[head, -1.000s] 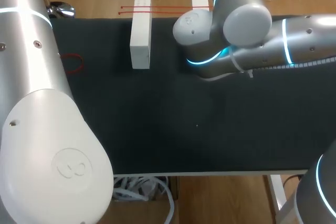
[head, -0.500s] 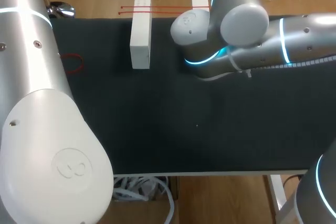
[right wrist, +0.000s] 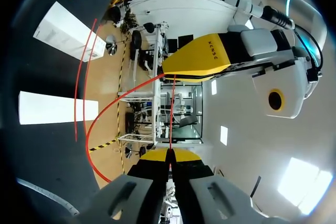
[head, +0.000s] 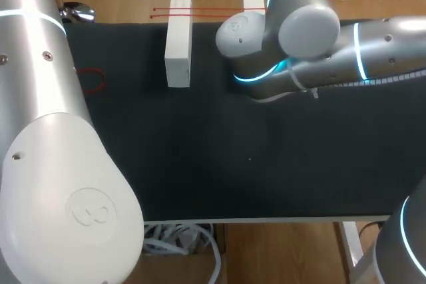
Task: Grab the tape and strap the tape.
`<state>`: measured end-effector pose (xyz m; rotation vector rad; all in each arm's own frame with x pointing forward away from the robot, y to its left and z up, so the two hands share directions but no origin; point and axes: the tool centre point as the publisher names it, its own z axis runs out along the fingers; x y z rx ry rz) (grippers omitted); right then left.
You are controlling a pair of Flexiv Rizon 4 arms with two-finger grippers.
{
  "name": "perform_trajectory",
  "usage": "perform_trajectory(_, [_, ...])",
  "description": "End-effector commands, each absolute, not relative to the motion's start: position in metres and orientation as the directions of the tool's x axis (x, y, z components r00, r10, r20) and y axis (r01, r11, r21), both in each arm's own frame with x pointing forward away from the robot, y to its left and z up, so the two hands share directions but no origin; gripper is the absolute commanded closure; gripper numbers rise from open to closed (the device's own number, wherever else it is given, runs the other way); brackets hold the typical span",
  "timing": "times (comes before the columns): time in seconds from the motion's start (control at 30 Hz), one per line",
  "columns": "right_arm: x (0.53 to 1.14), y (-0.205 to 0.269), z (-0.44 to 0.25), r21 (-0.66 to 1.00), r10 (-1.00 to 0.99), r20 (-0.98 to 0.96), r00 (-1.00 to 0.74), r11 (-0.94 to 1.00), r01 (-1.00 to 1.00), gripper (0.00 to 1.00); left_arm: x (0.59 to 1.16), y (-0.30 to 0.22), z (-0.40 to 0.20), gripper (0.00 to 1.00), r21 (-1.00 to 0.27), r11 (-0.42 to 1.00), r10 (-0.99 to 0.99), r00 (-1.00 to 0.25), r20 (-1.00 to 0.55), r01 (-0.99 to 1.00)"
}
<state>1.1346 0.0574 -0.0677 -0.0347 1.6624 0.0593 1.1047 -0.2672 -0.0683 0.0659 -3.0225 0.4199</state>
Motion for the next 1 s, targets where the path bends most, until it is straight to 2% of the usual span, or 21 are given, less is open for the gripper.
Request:
perform_trajectory(0.03, [1.1341,0.0568,-0.0636,0.012,0.006,-0.995,-0.103,0.998,-0.058,1.00,1.1080,-0.2691,-0.0653,1.00,-0.260,0.964,-0.029,-0.994,0.103,-0.055])
perform_trajectory(1.0, [1.1341,0.0555,-0.0606,-0.017,-0.025,-0.994,-0.102,0.997,-0.075,1.00,1.1080,-0.2691,-0.0653,1.00,-0.260,0.964,-0.029,-0.994,0.103,-0.055])
